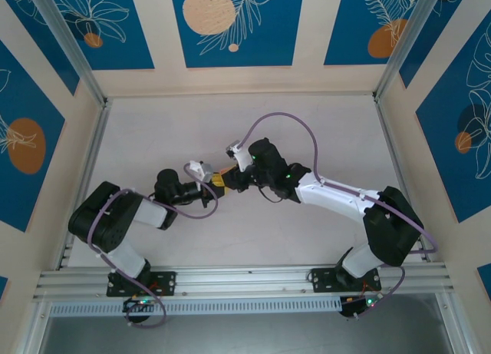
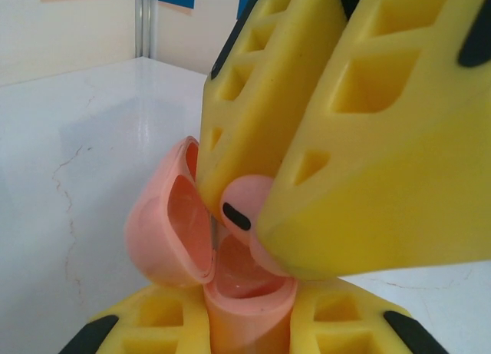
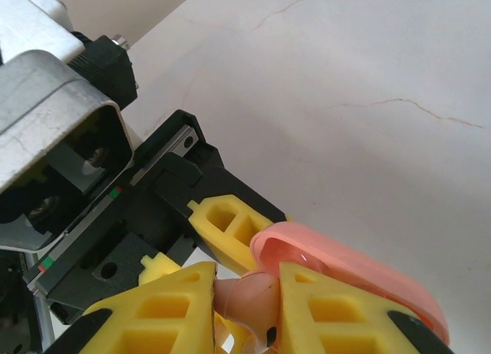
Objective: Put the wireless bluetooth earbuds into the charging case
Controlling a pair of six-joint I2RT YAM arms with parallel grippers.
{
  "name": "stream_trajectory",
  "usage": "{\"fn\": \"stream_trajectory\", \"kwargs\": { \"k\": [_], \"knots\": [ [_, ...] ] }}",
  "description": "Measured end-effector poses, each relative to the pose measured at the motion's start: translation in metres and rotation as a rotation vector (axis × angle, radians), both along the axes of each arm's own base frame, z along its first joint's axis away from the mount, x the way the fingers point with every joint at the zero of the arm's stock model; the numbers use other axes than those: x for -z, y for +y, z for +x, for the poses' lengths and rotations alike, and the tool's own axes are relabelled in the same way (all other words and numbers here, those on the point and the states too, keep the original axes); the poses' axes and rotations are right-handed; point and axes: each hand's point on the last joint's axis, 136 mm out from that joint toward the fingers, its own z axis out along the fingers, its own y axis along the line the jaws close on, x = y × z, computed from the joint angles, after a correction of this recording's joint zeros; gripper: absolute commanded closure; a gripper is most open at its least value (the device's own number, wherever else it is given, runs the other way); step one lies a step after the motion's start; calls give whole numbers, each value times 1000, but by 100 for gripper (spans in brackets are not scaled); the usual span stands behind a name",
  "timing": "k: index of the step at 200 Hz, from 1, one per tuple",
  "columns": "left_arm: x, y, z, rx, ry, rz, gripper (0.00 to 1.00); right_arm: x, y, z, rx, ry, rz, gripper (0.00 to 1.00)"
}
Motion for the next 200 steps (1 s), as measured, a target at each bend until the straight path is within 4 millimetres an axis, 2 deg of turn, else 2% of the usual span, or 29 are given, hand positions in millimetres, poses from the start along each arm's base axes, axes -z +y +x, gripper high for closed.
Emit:
{"fn": "stream_trajectory", "kwargs": {
  "k": [122, 200],
  "knots": [
    [-5, -1, -4, 14, 1, -2, 81, -10, 4, 7, 12, -76, 4, 76],
    [-9, 0, -6, 14, 6, 0, 81, -13, 8, 3, -10, -78, 19, 76]
  ]
}}
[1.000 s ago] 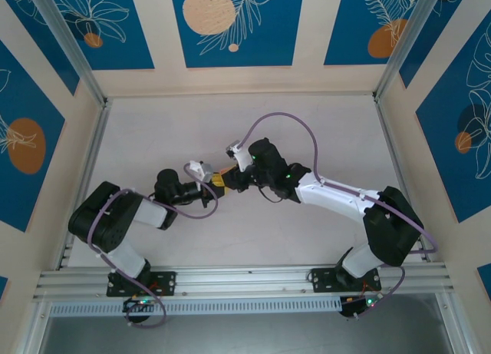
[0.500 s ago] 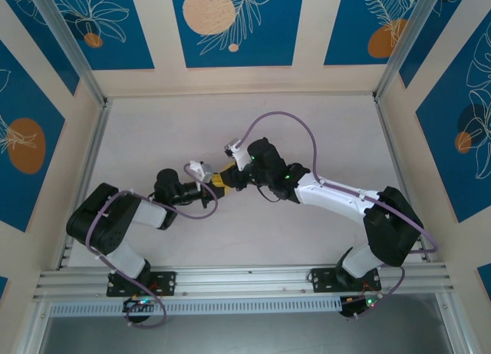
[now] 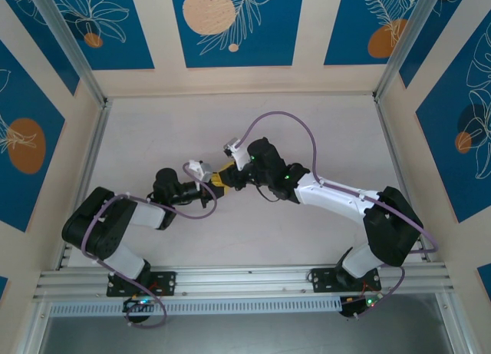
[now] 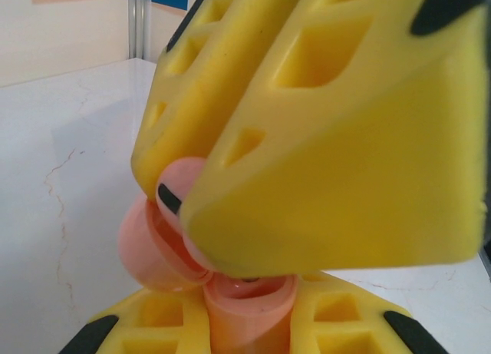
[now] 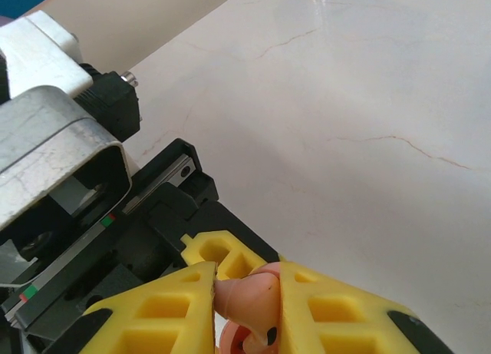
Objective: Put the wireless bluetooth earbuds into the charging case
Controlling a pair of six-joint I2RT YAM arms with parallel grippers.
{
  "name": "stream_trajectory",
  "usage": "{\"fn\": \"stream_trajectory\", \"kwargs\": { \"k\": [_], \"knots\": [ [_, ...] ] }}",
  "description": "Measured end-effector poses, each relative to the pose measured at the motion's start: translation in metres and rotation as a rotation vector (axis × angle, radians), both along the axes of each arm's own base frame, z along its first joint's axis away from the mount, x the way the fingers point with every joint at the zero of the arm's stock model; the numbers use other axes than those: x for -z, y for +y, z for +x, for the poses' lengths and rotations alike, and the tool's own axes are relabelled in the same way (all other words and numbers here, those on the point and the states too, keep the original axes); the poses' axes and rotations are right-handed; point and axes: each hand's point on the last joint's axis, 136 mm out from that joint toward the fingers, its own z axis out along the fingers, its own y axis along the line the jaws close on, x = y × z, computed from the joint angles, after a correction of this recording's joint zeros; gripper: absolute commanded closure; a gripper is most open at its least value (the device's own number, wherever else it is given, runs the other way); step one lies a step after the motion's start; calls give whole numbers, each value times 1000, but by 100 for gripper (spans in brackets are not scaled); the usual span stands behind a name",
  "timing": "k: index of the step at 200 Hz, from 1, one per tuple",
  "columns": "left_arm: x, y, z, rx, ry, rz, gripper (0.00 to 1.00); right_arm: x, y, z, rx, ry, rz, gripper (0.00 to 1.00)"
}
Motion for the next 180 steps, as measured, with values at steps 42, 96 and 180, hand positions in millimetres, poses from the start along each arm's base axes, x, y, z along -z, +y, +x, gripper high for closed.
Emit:
{"fn": "stream_trajectory", "kwargs": {
  "k": [42, 96, 180],
  "knots": [
    [-2, 0, 0, 0, -3, -1, 81, 0, 3, -4, -22, 5, 5, 76],
    [-2, 1, -2, 0, 11, 5, 81, 3, 2, -7, -37, 8, -1, 76],
    [-4, 3, -6, 1, 39, 22, 81, 3, 4, -12, -71, 16, 8, 76]
  ]
}}
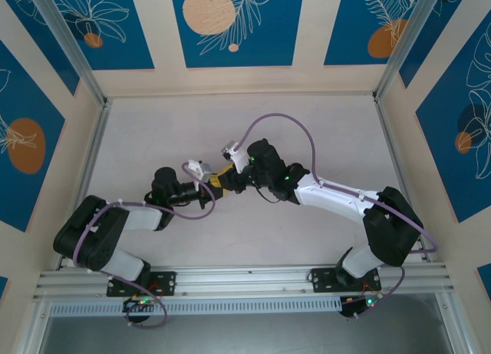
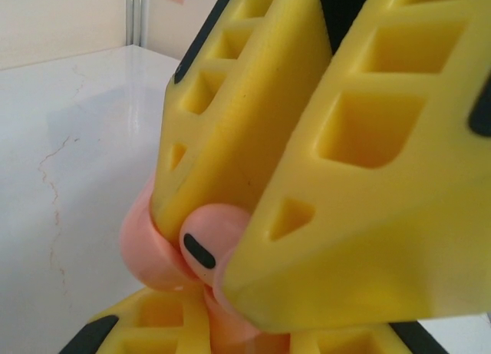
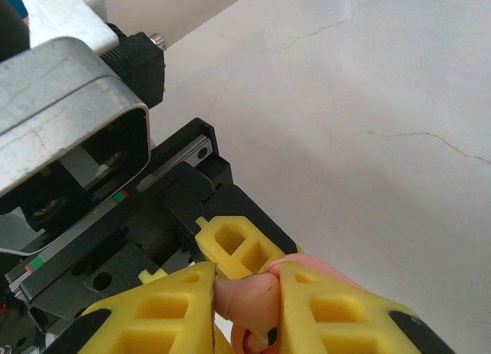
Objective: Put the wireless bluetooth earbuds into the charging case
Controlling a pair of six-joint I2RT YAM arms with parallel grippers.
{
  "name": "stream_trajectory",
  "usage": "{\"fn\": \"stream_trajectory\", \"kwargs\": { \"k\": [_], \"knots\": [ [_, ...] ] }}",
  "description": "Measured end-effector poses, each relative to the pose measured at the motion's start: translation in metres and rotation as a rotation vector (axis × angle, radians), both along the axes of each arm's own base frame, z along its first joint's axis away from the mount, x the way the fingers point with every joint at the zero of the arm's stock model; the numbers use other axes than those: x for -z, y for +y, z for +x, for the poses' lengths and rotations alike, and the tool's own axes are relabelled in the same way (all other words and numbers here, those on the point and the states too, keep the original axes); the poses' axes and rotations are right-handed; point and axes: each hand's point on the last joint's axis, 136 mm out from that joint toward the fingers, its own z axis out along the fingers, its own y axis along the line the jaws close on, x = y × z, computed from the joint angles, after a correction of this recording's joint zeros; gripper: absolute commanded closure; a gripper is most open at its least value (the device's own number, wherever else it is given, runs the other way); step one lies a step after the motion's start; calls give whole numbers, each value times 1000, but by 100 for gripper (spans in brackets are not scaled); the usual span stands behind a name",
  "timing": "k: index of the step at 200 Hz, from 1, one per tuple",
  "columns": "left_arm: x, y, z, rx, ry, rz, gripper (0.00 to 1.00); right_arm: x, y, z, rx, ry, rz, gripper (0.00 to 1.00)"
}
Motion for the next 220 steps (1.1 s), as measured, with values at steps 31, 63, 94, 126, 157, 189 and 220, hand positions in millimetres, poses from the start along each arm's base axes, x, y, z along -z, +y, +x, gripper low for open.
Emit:
{"fn": "stream_trajectory", "kwargs": {
  "k": [31, 63, 94, 126, 157, 189, 220],
  "knots": [
    [-2, 0, -1, 5, -21, 7, 81, -2, -1, 0, -20, 12, 17, 75],
    [-3, -1, -4, 22, -34, 4, 81, -4, -2, -3, -65, 31, 40, 75],
    [-5, -1, -7, 41, -52, 0, 81, -5, -2, -9, -121, 34, 51, 75],
    [-6, -1, -11, 53, -58, -1, 81, -5, -2, -15, -170, 29, 47, 75],
    [-8, 0, -13, 52, -55, 3, 81, -6, 0, -17, -201, 21, 33, 75],
    [-8, 1, -15, 51, -48, 11, 81, -6, 0, -18, -217, 10, 11, 75],
    [-9, 1, -17, 49, -54, 26, 81, -6, 0, -21, -231, 5, -7, 72]
  ]
}}
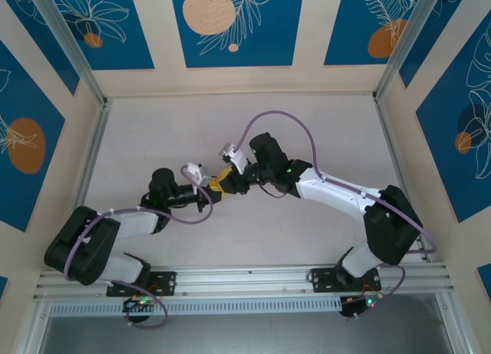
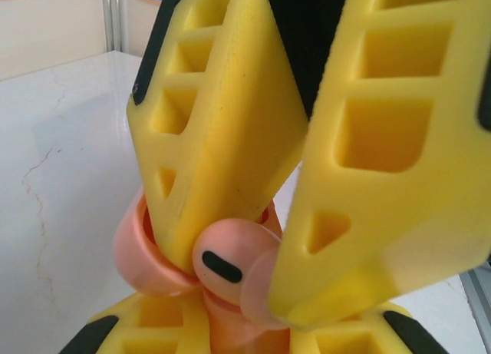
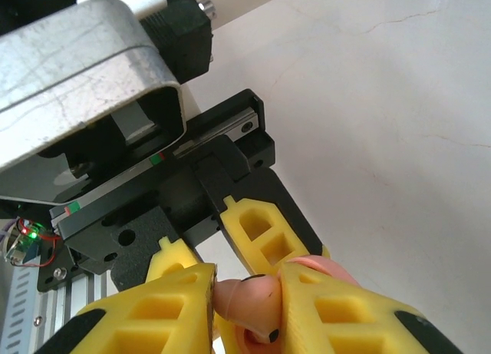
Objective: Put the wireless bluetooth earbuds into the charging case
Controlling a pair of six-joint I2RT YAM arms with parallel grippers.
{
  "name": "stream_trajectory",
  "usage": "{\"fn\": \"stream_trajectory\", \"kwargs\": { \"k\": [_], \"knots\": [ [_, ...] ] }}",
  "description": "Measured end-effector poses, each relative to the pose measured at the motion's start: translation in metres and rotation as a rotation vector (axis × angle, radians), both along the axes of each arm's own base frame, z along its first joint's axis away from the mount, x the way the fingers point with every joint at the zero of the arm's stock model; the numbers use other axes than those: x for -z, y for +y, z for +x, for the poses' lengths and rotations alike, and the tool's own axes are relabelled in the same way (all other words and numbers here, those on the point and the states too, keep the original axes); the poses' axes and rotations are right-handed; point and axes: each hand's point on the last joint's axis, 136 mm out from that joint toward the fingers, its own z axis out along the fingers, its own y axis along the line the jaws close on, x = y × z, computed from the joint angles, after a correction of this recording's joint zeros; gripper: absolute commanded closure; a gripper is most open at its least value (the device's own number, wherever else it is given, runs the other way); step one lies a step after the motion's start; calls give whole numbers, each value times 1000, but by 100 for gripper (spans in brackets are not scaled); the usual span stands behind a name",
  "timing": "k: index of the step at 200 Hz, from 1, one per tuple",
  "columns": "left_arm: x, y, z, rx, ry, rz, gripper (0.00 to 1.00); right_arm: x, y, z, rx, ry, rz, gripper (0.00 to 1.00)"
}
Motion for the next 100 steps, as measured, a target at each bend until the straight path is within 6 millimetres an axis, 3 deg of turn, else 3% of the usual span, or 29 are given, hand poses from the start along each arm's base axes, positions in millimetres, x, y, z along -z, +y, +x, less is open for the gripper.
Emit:
{"fn": "stream_trajectory", "kwargs": {
  "k": [100],
  "knots": [
    [6, 0, 0, -22, -8, 40, 81, 4, -1, -4, 2, -1, -26, 57]
  ]
}}
